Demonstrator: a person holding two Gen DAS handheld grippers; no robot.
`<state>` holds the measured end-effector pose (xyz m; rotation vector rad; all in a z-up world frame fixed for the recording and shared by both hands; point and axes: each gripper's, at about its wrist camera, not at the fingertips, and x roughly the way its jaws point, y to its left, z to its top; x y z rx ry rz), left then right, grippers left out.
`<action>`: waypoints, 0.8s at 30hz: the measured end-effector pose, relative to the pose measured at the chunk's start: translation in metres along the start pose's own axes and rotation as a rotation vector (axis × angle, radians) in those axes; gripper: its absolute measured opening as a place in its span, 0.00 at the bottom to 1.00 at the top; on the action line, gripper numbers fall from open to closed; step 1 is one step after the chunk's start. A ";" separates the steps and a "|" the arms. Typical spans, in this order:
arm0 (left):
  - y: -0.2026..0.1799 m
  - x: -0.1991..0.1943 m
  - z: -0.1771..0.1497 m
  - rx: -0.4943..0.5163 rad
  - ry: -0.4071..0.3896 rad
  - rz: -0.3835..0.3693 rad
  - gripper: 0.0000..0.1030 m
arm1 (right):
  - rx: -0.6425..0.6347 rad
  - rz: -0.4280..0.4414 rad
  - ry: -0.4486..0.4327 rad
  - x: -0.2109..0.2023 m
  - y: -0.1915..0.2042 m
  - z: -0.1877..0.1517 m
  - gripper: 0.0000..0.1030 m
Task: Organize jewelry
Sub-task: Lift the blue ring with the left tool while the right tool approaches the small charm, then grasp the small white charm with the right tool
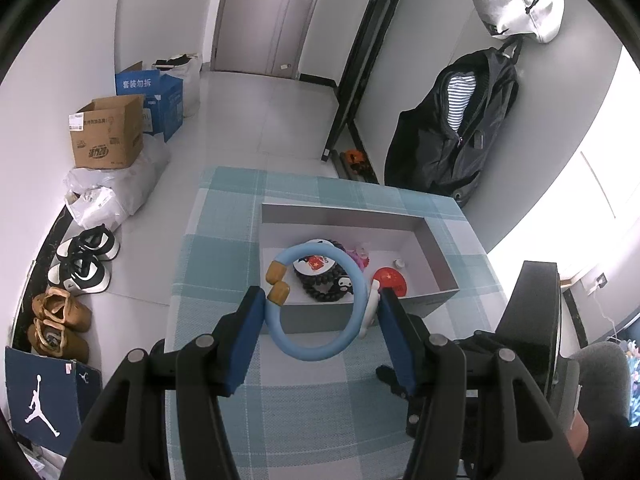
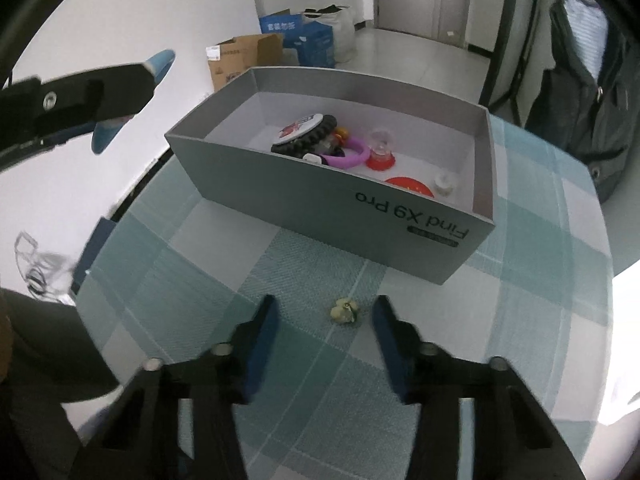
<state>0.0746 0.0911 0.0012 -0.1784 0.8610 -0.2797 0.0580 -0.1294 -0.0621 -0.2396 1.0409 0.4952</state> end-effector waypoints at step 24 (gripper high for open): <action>-0.006 0.004 0.001 0.007 0.009 0.007 0.51 | 0.179 0.069 -0.009 -0.013 -0.048 -0.002 0.12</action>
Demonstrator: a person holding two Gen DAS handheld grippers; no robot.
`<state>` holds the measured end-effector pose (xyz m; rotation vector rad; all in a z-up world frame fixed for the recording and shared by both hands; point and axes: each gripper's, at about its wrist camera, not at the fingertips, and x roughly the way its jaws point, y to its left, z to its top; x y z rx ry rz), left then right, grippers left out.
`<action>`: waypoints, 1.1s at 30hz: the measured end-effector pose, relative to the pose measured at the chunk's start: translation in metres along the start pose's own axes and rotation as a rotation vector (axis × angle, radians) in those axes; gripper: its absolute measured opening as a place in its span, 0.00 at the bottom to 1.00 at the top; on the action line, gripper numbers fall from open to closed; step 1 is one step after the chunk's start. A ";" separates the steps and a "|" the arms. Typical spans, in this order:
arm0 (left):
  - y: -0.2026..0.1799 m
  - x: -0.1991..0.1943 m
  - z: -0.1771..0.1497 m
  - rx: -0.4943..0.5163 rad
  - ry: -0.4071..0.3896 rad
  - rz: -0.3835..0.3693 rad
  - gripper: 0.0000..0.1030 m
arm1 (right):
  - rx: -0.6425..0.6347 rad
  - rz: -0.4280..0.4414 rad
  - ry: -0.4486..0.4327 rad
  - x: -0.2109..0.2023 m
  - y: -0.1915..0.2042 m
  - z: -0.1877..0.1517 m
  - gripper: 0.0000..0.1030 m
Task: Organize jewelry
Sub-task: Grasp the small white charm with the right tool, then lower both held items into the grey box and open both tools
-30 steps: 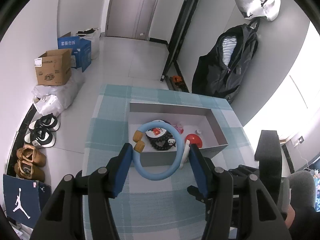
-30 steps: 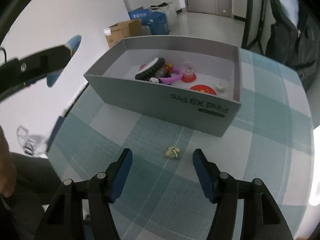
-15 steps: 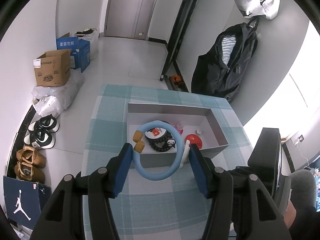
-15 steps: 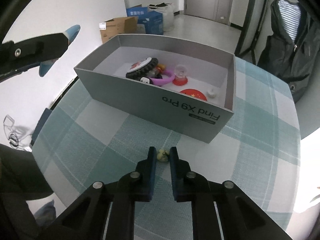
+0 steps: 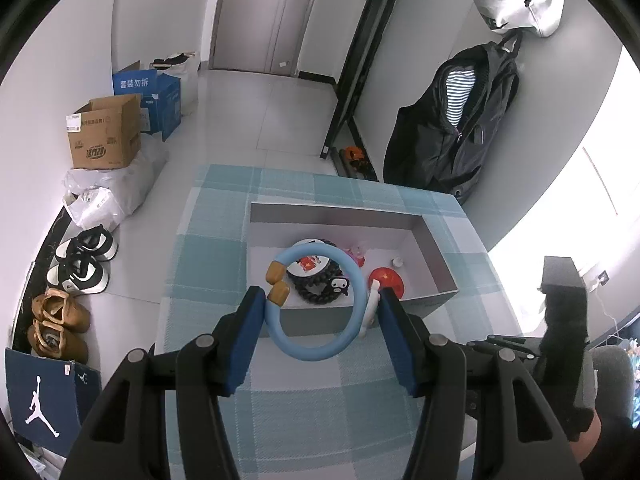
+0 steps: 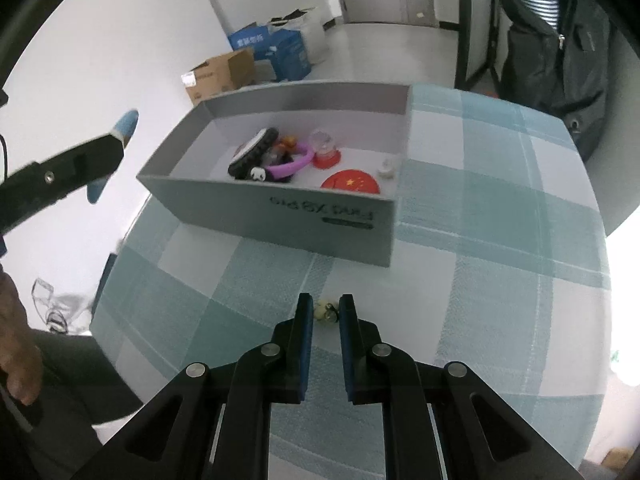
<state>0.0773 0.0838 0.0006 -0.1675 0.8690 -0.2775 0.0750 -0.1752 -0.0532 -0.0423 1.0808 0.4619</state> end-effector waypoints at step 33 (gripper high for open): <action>-0.022 0.032 0.039 0.033 0.031 -0.035 0.51 | 0.003 0.159 -0.132 -0.045 -0.009 0.092 0.12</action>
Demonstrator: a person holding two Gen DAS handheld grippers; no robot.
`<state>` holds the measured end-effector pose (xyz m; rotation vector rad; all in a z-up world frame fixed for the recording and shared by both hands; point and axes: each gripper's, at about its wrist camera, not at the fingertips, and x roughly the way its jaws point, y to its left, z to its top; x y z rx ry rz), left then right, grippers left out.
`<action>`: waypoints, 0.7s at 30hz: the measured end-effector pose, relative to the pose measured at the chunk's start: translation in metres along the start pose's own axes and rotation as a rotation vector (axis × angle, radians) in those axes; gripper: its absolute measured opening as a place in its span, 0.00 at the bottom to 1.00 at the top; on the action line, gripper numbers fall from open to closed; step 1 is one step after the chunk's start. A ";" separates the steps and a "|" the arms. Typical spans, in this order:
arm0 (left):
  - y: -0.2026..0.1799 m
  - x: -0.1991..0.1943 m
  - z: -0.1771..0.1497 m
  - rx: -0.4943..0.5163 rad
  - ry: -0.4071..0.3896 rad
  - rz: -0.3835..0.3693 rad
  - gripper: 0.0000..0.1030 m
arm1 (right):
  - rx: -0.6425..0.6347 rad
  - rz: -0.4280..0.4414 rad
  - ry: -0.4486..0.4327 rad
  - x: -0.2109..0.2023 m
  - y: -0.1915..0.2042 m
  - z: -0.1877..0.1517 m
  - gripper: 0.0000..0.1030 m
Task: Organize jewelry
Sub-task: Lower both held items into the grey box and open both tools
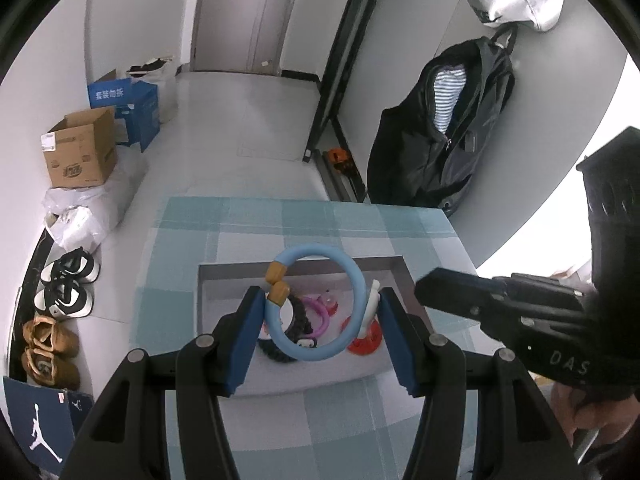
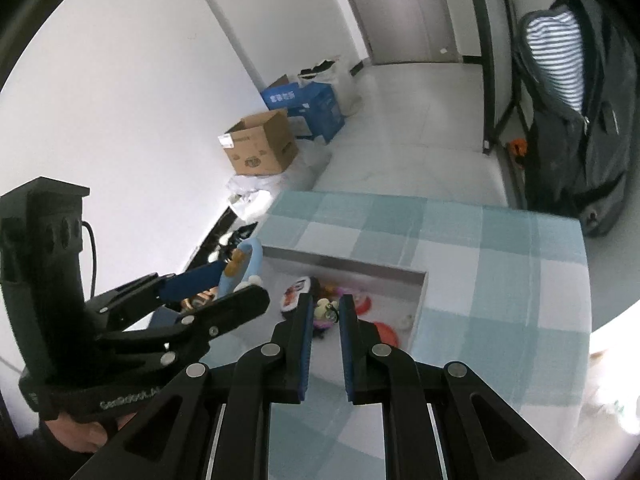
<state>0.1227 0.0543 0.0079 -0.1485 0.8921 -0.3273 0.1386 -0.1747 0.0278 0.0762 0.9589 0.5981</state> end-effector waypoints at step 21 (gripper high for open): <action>0.011 0.042 0.002 -0.058 0.154 -0.012 0.51 | 0.007 0.057 0.044 0.035 -0.026 0.018 0.12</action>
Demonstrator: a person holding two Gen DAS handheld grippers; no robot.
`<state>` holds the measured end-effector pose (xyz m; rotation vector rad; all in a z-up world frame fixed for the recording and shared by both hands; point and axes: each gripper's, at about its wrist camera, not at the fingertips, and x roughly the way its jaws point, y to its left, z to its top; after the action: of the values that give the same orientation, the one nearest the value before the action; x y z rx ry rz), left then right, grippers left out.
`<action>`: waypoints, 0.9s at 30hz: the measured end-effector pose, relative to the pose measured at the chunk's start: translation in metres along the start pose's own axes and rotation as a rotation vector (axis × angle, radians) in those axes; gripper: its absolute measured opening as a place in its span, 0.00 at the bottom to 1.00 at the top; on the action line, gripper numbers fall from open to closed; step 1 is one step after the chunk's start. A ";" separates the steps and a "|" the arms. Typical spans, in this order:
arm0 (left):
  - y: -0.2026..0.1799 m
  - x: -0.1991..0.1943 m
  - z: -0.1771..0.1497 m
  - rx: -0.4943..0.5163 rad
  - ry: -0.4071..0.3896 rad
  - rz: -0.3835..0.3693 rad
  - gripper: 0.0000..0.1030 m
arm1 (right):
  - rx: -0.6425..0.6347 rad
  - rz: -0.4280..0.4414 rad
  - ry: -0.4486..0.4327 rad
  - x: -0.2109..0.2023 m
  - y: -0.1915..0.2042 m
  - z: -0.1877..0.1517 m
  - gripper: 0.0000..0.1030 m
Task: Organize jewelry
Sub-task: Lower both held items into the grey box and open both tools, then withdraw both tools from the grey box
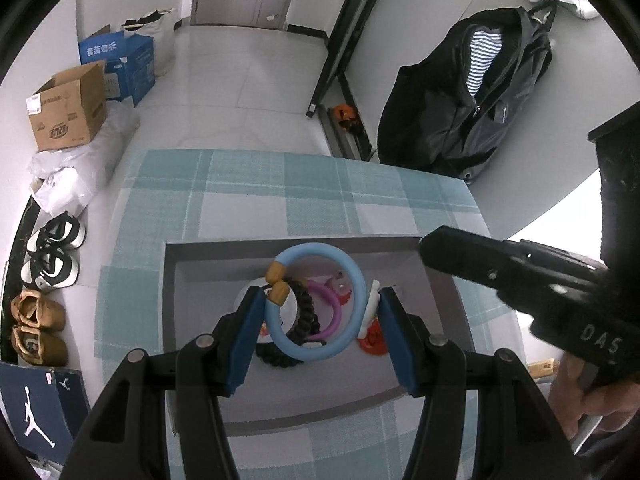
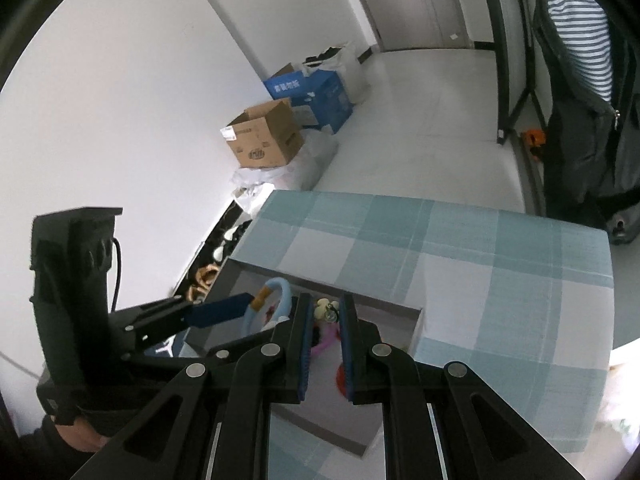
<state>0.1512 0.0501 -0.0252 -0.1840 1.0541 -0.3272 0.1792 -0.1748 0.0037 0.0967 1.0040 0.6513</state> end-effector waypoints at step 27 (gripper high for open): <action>0.001 -0.029 0.004 -0.008 -0.151 0.106 0.65 | 0.097 -0.005 -0.081 -0.024 -0.013 0.000 0.64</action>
<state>0.1417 0.0616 0.0001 -0.1569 0.9121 -0.2105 0.1767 -0.1984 0.0167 0.2038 0.9571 0.5895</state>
